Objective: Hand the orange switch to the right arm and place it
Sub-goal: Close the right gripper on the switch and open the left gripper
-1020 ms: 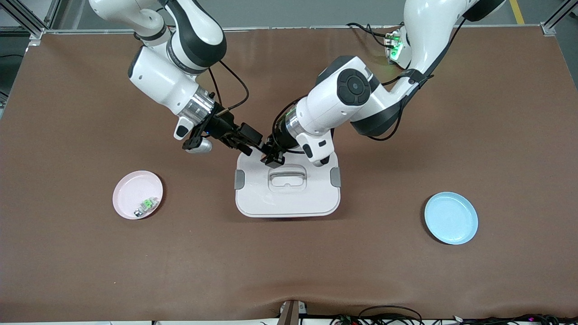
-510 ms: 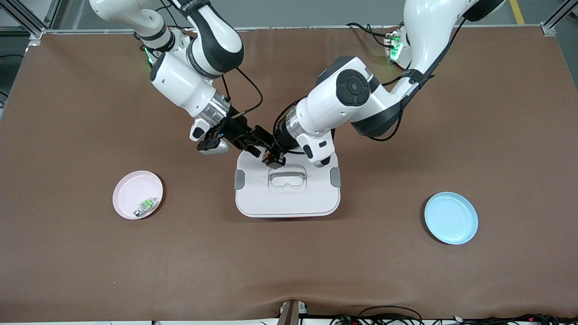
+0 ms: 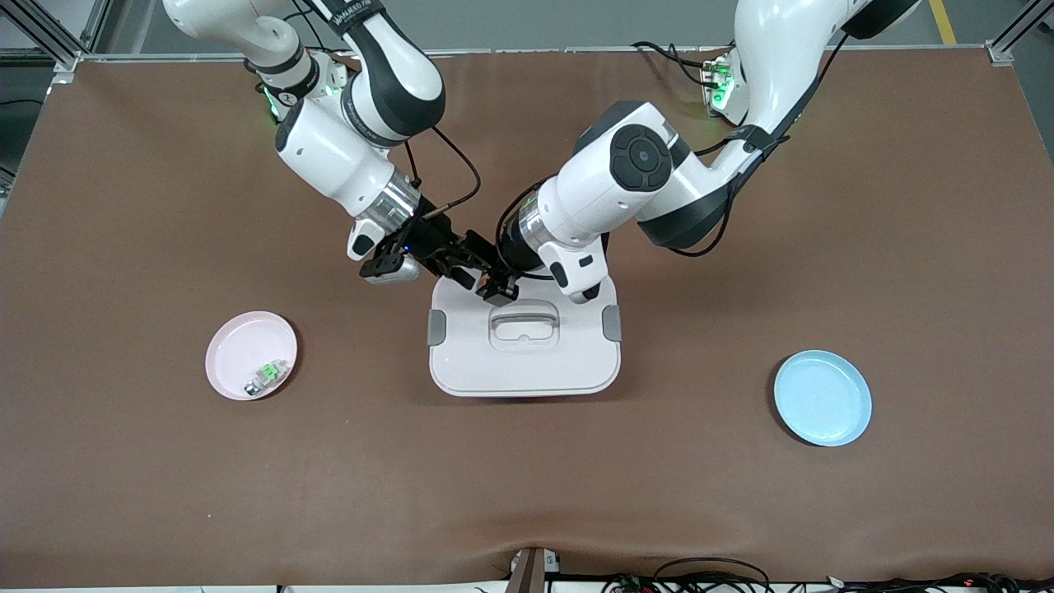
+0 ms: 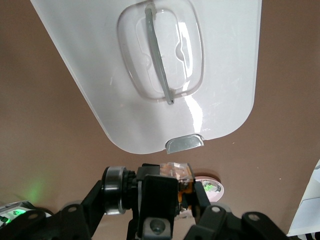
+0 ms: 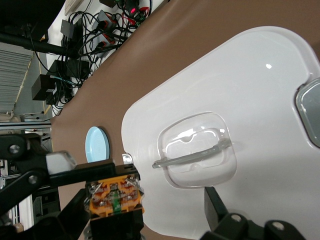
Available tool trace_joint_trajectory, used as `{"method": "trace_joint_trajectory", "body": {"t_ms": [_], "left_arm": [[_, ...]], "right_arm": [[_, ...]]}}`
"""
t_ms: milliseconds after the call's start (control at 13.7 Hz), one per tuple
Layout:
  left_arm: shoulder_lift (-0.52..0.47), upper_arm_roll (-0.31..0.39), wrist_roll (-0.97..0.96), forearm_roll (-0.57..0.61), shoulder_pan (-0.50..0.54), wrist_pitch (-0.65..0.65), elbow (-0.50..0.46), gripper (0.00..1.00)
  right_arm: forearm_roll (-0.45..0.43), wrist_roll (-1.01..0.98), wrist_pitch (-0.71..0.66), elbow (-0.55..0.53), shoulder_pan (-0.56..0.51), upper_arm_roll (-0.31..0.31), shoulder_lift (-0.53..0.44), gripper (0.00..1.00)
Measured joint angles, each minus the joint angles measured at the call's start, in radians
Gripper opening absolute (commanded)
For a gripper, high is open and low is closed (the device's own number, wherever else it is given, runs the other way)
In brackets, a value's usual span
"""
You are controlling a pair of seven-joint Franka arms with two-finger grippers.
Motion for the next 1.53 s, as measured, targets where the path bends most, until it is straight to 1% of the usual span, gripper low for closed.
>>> {"method": "trace_joint_trajectory", "body": {"t_ms": [73, 146, 219, 510, 583, 729, 802, 875, 1239, 1312, 1531], "left_arm": [[0.001, 0.000, 0.000, 0.000, 0.000, 0.000, 0.000, 0.00], [0.003, 0.000, 0.000, 0.000, 0.000, 0.000, -0.001, 0.00], [0.004, 0.000, 0.000, 0.000, 0.000, 0.000, -0.002, 0.00], [0.005, 0.001, 0.002, 0.000, 0.000, -0.001, -0.003, 0.00], [0.005, 0.001, 0.002, 0.000, 0.000, -0.002, -0.003, 0.02], [0.005, 0.001, 0.002, 0.000, 0.000, -0.002, -0.003, 0.20], [0.005, 0.001, 0.002, 0.000, 0.000, -0.004, -0.003, 0.52], [0.005, 0.001, 0.002, 0.000, 0.001, -0.009, -0.002, 1.00], [-0.017, 0.003, -0.001, 0.055, 0.008, -0.039, 0.015, 1.00], [-0.028, 0.010, -0.001, 0.067, 0.014, -0.054, 0.017, 1.00], [-0.077, 0.057, 0.002, 0.108, 0.034, -0.119, 0.022, 1.00]], "right_arm": [[0.000, 0.000, 0.000, 0.005, 0.001, 0.000, 0.000, 0.29], [0.000, 0.000, -0.001, 0.011, 0.003, 0.001, -0.001, 0.03], [0.001, 0.000, -0.002, 0.016, 0.004, 0.001, -0.003, 0.00], [0.005, 0.002, -0.003, 0.020, 0.005, 0.001, -0.003, 0.00], [0.006, 0.002, -0.004, 0.020, 0.005, 0.001, -0.003, 0.00], [0.007, 0.002, -0.004, 0.021, 0.005, 0.001, -0.003, 0.00], [0.007, 0.002, -0.007, 0.021, 0.005, 0.001, -0.003, 0.00], [0.008, 0.004, -0.014, 0.022, 0.005, 0.000, -0.003, 0.00], [0.009, 0.032, -0.043, 0.025, 0.005, -0.003, 0.000, 0.00], [0.009, 0.033, -0.054, 0.024, 0.006, -0.004, 0.001, 0.00], [0.001, 0.032, -0.085, 0.022, 0.005, -0.009, 0.001, 0.00]]}}
